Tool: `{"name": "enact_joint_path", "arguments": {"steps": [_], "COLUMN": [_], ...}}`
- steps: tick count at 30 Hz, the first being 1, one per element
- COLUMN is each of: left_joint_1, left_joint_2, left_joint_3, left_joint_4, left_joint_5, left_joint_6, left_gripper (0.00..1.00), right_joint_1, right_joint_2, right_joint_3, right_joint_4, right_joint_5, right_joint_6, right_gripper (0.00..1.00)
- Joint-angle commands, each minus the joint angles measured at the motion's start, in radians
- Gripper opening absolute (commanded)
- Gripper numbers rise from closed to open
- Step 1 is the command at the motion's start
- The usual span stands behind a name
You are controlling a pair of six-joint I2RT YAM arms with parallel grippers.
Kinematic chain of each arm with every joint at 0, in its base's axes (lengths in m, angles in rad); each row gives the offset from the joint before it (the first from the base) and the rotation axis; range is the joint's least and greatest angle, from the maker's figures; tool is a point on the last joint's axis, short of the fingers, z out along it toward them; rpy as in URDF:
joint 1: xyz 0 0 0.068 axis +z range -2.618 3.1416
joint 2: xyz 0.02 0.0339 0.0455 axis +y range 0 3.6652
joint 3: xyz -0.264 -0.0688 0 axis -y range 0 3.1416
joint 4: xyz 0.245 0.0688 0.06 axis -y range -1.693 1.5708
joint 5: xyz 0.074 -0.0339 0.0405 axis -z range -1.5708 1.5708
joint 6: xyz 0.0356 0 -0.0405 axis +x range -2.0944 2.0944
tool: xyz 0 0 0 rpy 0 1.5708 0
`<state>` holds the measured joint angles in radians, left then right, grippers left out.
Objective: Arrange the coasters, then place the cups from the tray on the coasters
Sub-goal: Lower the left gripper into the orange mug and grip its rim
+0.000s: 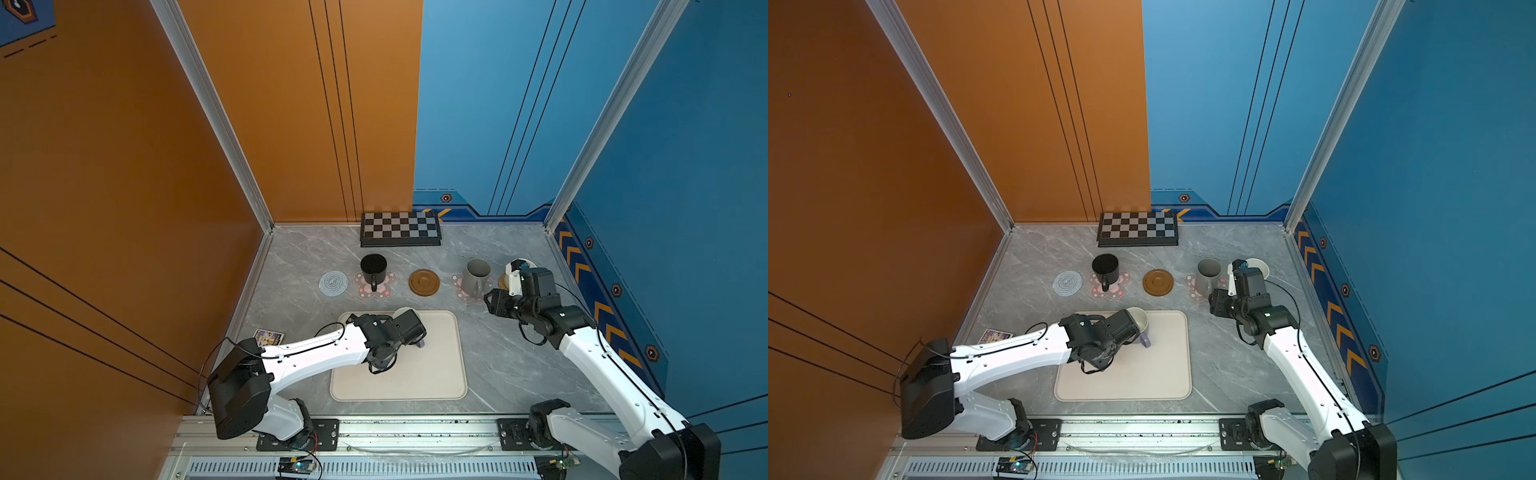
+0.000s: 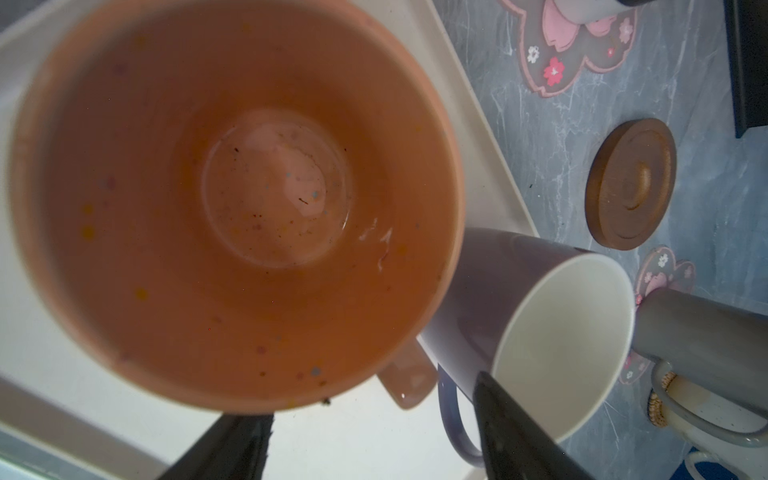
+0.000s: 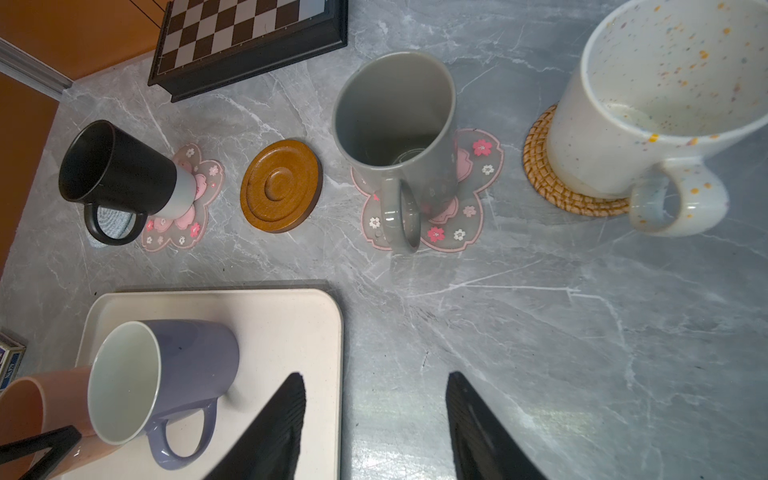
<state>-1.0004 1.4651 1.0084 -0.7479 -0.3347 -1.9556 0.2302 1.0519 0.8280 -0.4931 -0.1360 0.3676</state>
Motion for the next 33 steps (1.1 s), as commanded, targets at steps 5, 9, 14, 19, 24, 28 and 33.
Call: {"name": "enact_joint_path", "arguments": {"steps": [5,9,14,19,24,28,33], "left_joint_1": [0.015,-0.013,-0.04,-0.043,-0.015,0.03,0.075], "left_joint_2": [0.013,-0.002,-0.028,-0.094,-0.194,-0.214,-0.135], "left_joint_3": [-0.018,-0.032,-0.054,-0.12,-0.17,-0.188,-0.132], "left_joint_4": [-0.021,-0.029,-0.098,-0.171,-0.264,-0.277,-0.276], "left_joint_5": [0.06,0.06,0.08,0.119,0.115,0.11,0.08], "left_joint_6": [0.007,0.028,0.071,0.112,0.174,0.256,0.43], "left_gripper": [0.72,0.64,0.62,0.59,0.56,0.53,0.48], "right_joint_1": [0.004,0.003,0.004,0.005,0.008,0.015,0.031], "right_joint_2": [0.003,0.008,0.005,-0.013,-0.026,-0.025,-0.021], "right_joint_3": [-0.026,-0.02,-0.016,-0.026,-0.037,-0.039,-0.037], "right_joint_4": [0.022,0.024,0.023,0.022,0.022,0.022,0.022], "right_joint_5": [-0.026,-0.027,-0.028,-0.033,-0.024,-0.021,-0.008], "right_joint_6": [0.012,0.013,0.02,0.045,0.062,0.075,0.085], "right_gripper": [0.57,0.57,0.57,0.57,0.57,0.57,0.57]}}
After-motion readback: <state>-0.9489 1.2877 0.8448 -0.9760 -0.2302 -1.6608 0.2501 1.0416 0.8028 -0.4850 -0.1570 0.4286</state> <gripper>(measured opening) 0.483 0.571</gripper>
